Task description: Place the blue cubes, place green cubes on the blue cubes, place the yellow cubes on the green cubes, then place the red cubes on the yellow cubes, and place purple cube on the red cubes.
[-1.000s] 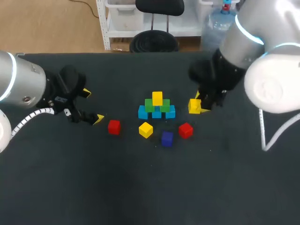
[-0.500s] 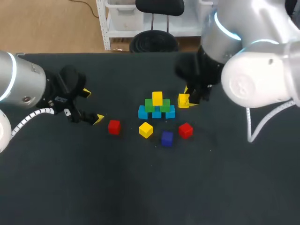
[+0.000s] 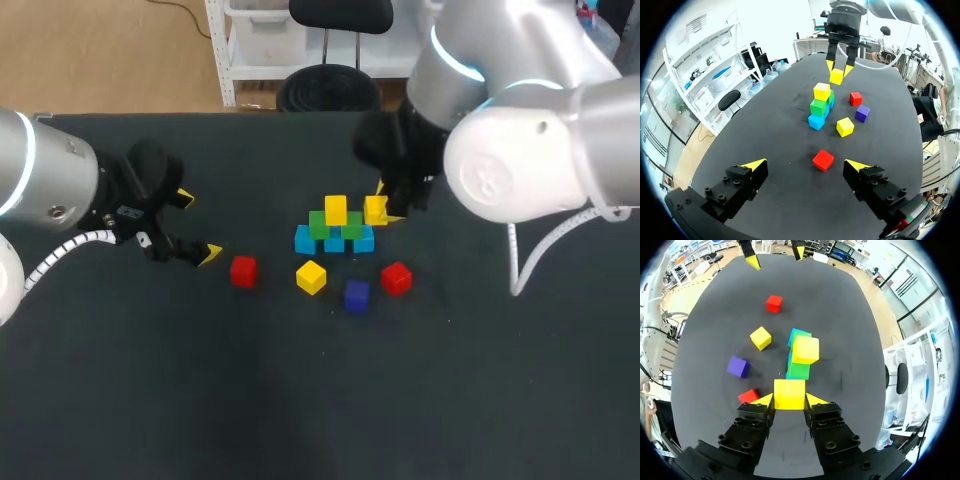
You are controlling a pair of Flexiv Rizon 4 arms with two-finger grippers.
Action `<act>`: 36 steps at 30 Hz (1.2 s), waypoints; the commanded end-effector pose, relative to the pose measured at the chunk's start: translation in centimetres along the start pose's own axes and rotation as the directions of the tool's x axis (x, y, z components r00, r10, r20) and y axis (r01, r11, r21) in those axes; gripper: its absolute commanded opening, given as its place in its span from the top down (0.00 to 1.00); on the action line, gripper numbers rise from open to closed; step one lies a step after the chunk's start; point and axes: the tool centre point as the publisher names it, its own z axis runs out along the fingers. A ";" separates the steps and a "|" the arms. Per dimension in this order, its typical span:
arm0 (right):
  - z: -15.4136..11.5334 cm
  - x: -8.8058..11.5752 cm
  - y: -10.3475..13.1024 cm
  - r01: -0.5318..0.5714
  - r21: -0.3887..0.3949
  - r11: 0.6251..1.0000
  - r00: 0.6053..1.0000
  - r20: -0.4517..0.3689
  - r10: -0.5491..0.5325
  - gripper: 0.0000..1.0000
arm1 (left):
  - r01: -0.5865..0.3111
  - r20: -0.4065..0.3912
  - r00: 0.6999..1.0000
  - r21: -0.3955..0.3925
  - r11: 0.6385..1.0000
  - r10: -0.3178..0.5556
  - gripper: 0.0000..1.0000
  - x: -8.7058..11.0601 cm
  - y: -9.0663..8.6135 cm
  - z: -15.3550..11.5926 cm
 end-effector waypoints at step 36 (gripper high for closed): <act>1.1 -1.8 -1.7 -0.025 -0.029 0.999 1.000 -0.013 0.025 1.00 | -0.001 0.004 1.000 0.001 1.000 0.001 0.00 0.1 0.0 0.0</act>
